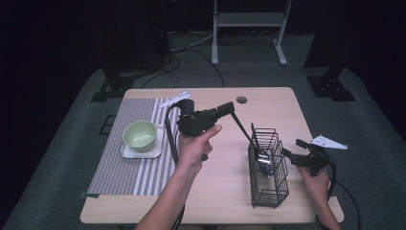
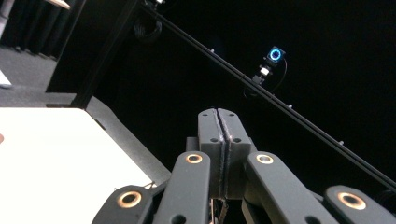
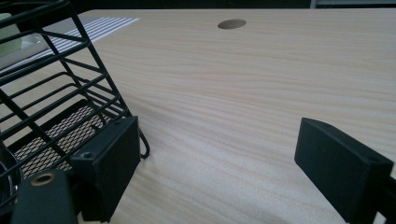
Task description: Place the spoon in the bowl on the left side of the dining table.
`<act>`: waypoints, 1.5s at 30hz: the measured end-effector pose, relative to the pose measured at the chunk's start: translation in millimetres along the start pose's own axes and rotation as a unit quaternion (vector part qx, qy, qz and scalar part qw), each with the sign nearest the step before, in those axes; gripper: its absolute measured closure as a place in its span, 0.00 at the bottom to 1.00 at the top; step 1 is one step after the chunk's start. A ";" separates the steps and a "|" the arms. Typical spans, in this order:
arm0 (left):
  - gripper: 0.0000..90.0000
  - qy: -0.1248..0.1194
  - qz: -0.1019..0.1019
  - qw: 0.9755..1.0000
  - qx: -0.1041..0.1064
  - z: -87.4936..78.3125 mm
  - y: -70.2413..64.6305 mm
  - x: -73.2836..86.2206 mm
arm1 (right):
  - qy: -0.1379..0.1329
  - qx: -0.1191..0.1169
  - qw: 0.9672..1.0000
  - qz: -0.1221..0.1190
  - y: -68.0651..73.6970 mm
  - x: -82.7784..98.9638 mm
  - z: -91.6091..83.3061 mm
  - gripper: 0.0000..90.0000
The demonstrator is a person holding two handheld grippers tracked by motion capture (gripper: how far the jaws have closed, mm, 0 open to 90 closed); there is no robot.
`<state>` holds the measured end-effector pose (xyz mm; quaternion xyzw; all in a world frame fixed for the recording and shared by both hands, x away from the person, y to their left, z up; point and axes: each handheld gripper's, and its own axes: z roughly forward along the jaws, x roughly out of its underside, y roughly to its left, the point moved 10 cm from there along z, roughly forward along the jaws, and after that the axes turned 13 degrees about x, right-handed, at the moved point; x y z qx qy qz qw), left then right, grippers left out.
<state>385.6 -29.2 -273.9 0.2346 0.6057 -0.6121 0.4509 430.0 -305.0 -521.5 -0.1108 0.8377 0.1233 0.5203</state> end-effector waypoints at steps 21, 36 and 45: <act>1.00 -0.050 -0.014 0.997 -0.062 -53.0 27.8 -33.9 | 0.002 0.002 1.000 -0.003 0.3 0.4 0.5 0.15; 1.00 -0.077 -0.016 0.992 -0.101 -88.9 43.5 -45.1 | 0.002 0.001 1.000 -0.004 0.6 0.4 0.3 0.15; 1.00 -0.088 -0.020 0.988 -0.123 -110.7 55.2 -48.6 | 0.002 0.002 1.000 -0.005 0.6 0.5 0.5 0.15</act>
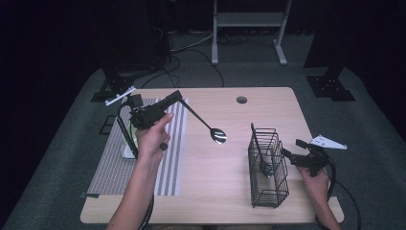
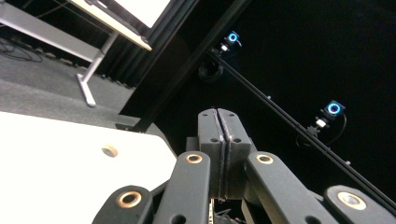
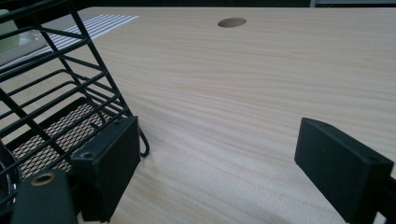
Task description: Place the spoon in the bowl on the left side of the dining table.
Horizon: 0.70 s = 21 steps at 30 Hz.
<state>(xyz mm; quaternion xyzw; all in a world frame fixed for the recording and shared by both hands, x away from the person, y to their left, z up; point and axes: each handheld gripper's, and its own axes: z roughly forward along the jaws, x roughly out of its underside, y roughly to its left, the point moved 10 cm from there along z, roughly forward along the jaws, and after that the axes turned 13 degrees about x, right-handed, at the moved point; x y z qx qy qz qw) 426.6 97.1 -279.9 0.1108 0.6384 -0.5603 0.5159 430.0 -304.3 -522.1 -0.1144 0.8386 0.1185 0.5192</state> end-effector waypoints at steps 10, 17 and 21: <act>1.00 -0.013 -0.003 1.000 -0.024 -19.3 15.6 -6.7 | 0.001 0.000 1.000 0.000 0.1 0.1 0.1 0.15; 1.00 -0.019 -0.004 0.999 -0.037 -31.4 24.7 -10.5 | 0.003 0.001 1.000 0.001 0.0 0.2 0.3 0.15; 1.00 -0.024 -0.005 0.999 -0.044 -36.1 28.5 -12.4 | 0.003 0.002 1.000 0.002 -0.2 0.2 0.3 0.15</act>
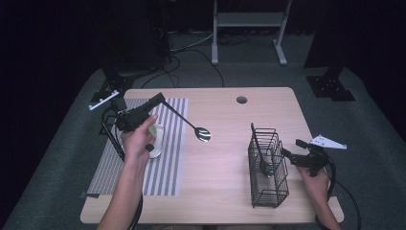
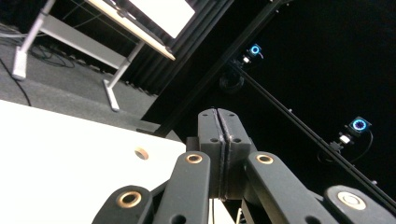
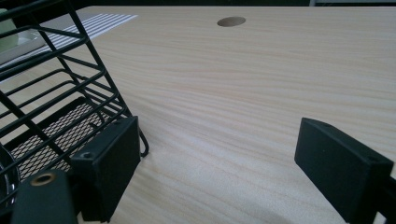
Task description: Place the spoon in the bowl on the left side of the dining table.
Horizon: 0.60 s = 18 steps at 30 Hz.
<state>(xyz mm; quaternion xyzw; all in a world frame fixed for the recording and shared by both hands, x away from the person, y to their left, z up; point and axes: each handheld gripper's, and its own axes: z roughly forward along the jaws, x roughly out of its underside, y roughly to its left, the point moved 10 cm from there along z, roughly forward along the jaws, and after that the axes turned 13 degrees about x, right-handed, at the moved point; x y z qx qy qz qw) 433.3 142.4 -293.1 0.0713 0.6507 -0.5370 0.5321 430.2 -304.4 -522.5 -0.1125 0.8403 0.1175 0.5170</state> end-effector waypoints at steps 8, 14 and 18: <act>1.00 -0.009 -0.003 1.000 -0.015 -12.4 9.9 -5.7 | 0.000 0.000 1.000 0.000 0.0 0.0 0.0 0.15; 1.00 -0.017 -0.004 0.999 -0.028 -23.4 18.9 -9.9 | 0.000 0.000 1.000 -0.001 0.0 0.0 0.0 0.15; 1.00 -0.018 -0.003 0.999 -0.032 -28.1 23.3 -11.2 | 0.001 0.001 1.000 -0.002 0.1 0.2 0.2 0.15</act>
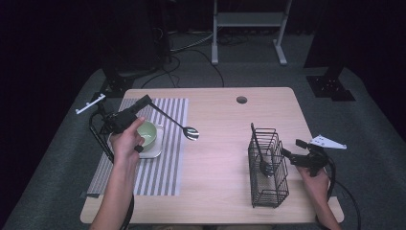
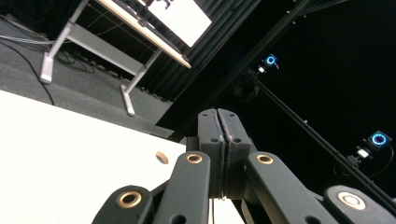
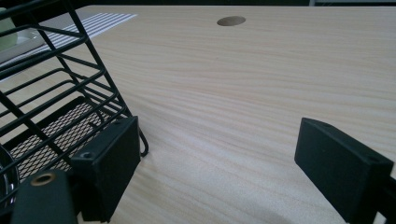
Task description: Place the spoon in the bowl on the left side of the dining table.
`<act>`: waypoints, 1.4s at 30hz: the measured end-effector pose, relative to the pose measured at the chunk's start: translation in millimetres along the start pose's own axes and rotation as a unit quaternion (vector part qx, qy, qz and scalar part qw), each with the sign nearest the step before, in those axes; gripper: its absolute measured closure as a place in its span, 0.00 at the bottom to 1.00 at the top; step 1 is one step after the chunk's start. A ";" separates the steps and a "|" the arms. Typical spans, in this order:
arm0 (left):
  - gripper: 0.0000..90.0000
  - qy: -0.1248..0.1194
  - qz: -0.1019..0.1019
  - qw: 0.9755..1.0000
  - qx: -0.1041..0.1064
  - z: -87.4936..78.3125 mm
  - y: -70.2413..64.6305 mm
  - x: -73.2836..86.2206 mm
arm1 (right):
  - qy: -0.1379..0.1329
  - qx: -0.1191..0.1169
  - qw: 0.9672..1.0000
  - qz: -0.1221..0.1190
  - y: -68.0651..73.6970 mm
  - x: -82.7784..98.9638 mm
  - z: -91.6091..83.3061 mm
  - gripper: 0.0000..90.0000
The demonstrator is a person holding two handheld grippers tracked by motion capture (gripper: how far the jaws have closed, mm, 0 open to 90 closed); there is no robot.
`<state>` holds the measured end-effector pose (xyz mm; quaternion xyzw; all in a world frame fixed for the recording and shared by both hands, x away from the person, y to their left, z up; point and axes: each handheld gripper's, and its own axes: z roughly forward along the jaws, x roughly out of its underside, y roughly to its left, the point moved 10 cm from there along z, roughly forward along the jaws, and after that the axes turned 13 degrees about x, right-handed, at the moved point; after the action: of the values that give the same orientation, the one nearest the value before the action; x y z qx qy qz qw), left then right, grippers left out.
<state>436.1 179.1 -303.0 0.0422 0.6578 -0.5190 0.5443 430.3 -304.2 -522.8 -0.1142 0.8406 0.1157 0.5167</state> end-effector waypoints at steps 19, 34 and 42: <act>1.00 -0.018 -0.007 0.999 -0.030 -27.8 24.8 -10.5 | 0.001 0.001 1.000 0.000 -0.1 0.1 0.3 0.15; 1.00 -0.029 -0.010 0.998 -0.052 -44.6 39.6 -17.5 | 0.001 0.001 1.000 0.000 -0.1 0.1 0.3 0.15; 1.00 -0.039 -0.012 0.997 -0.062 -53.5 47.5 -22.3 | 0.001 0.001 1.000 0.000 -0.2 0.2 0.3 0.15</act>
<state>438.6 251.2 -323.3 -0.0198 0.6674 -0.4848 0.5650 430.5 -304.3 -523.1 -0.1142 0.8414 0.1145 0.5157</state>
